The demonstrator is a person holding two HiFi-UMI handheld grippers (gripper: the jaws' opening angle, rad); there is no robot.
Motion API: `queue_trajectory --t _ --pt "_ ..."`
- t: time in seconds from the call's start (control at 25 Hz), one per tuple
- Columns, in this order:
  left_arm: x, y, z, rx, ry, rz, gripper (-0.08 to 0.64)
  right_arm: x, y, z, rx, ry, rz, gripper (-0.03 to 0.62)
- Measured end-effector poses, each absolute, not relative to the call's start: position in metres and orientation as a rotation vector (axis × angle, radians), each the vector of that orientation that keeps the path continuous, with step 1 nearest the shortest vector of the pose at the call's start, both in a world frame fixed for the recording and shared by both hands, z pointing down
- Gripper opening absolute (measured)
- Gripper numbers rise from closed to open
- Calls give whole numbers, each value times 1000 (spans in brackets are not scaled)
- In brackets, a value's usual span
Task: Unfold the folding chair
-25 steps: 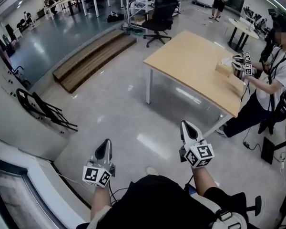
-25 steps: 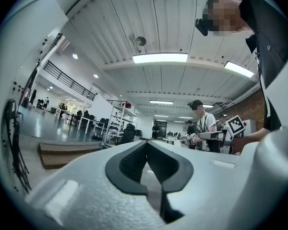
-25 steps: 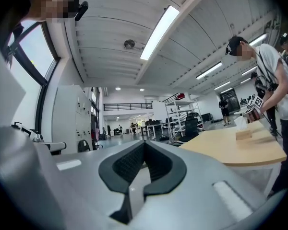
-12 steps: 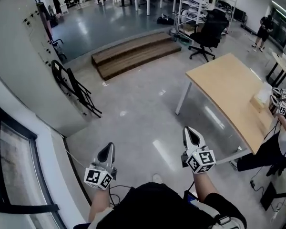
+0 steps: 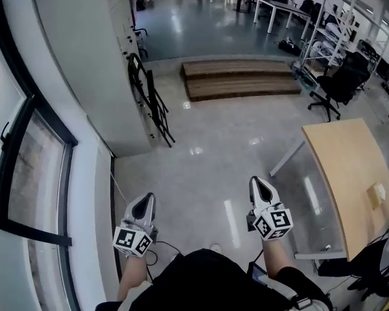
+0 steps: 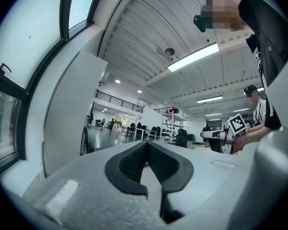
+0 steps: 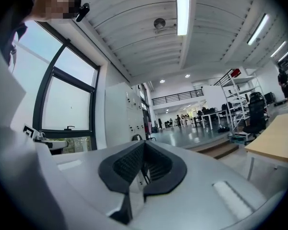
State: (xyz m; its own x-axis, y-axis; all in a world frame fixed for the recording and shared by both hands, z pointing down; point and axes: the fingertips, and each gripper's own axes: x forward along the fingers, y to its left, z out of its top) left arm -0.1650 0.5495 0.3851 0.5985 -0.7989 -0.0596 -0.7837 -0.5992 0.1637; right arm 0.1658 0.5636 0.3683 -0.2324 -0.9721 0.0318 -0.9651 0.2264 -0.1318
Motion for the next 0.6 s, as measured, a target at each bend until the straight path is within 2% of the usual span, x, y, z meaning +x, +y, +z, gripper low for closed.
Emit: queue_trajectory --t 0.32,0.6 --pt "-208 550 390 2585 -1554 -214 3 128 531 380 -1746 2523 -249 5" --pt "-177 539 389 2544 -1668 -216 3 141 525 382 -1649 2610 -249 4"
